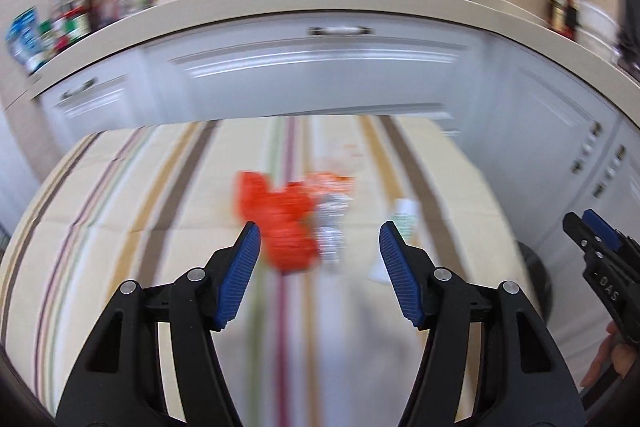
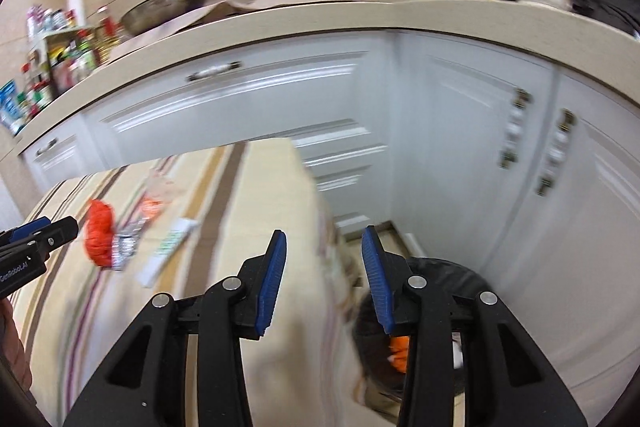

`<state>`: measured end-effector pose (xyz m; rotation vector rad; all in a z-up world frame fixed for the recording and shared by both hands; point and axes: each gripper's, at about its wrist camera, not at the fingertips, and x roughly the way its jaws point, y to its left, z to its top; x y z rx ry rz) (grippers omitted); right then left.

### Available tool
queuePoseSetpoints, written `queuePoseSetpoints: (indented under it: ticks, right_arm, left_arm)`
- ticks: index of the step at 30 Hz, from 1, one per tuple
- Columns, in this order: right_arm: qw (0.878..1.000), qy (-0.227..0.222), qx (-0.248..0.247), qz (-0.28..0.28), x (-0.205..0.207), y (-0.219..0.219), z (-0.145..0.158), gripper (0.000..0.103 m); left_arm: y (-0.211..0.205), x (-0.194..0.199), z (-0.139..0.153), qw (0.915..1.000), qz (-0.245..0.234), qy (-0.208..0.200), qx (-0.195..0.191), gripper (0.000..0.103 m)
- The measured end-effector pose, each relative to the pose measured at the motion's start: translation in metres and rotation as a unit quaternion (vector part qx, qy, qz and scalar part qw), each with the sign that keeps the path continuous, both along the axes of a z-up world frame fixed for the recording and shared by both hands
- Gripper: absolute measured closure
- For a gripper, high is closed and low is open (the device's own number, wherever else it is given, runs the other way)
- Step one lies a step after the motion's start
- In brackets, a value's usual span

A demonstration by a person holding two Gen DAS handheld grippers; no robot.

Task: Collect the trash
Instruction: 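Move both open tools back over the table, then grasp the white-green tube with the right tool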

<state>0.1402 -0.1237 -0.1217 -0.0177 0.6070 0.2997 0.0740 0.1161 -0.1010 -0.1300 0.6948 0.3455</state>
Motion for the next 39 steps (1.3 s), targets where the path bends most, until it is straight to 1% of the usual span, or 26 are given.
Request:
queuePoseSetpoints:
  ticks: [6, 10, 15, 20, 21, 23, 26, 29, 33, 34, 36, 38, 39]
  right_arm:
    - [0.999, 0.007, -0.009, 0.047, -0.007, 0.054, 0.0, 0.063]
    - [0.997, 0.018, -0.022, 0.073, -0.01, 0.087, -0.004, 0.063]
    - [0.993, 0.048, -0.044, 0.094, -0.007, 0.124, -0.017, 0.063]
    - [0.989, 0.077, -0.068, 0.102, -0.003, 0.151, -0.029, 0.063]
    - [0.989, 0.083, -0.074, 0.102, -0.002, 0.154, -0.031, 0.062]
    - [0.987, 0.093, -0.077, 0.102, 0.0, 0.159, -0.035, 0.058]
    - [0.985, 0.106, -0.088, 0.099, 0.002, 0.165, -0.04, 0.055]
    - [0.983, 0.119, -0.099, 0.099, 0.004, 0.165, -0.047, 0.055]
    - [0.984, 0.119, -0.096, 0.086, 0.004, 0.154, -0.048, 0.055]
    - [0.985, 0.12, -0.093, 0.084, 0.005, 0.151, -0.049, 0.057]
    - [0.985, 0.123, -0.082, 0.083, 0.008, 0.143, -0.049, 0.063]
    - [0.986, 0.123, -0.078, 0.084, 0.009, 0.138, -0.049, 0.072]
    - [0.986, 0.124, -0.075, 0.086, 0.01, 0.135, -0.049, 0.074]
  left_arm:
    - [0.057, -0.029, 0.0, 0.9984, 0.057, -0.002, -0.001, 0.043]
    - [0.087, -0.048, -0.003, 0.9963, 0.086, -0.001, 0.0, 0.043]
    - [0.118, -0.065, -0.013, 0.9931, 0.116, 0.007, -0.009, 0.043]
    - [0.14, -0.073, -0.022, 0.9907, 0.133, 0.011, -0.026, 0.043]
    - [0.142, -0.074, -0.024, 0.9904, 0.135, 0.011, -0.029, 0.043]
    - [0.144, -0.074, -0.027, 0.9905, 0.132, 0.011, -0.036, 0.043]
    - [0.143, -0.071, -0.03, 0.9912, 0.124, 0.011, -0.045, 0.043]
    - [0.139, -0.068, -0.031, 0.9919, 0.116, 0.01, -0.051, 0.042]
    - [0.129, -0.063, -0.031, 0.9931, 0.103, 0.009, -0.055, 0.042]
    - [0.126, -0.061, -0.031, 0.9935, 0.099, 0.009, -0.056, 0.042]
    - [0.121, -0.058, -0.031, 0.994, 0.092, 0.009, -0.058, 0.042]
    - [0.113, -0.053, -0.031, 0.9946, 0.084, 0.011, -0.06, 0.042]
    - [0.11, -0.051, -0.031, 0.995, 0.08, 0.012, -0.06, 0.042]
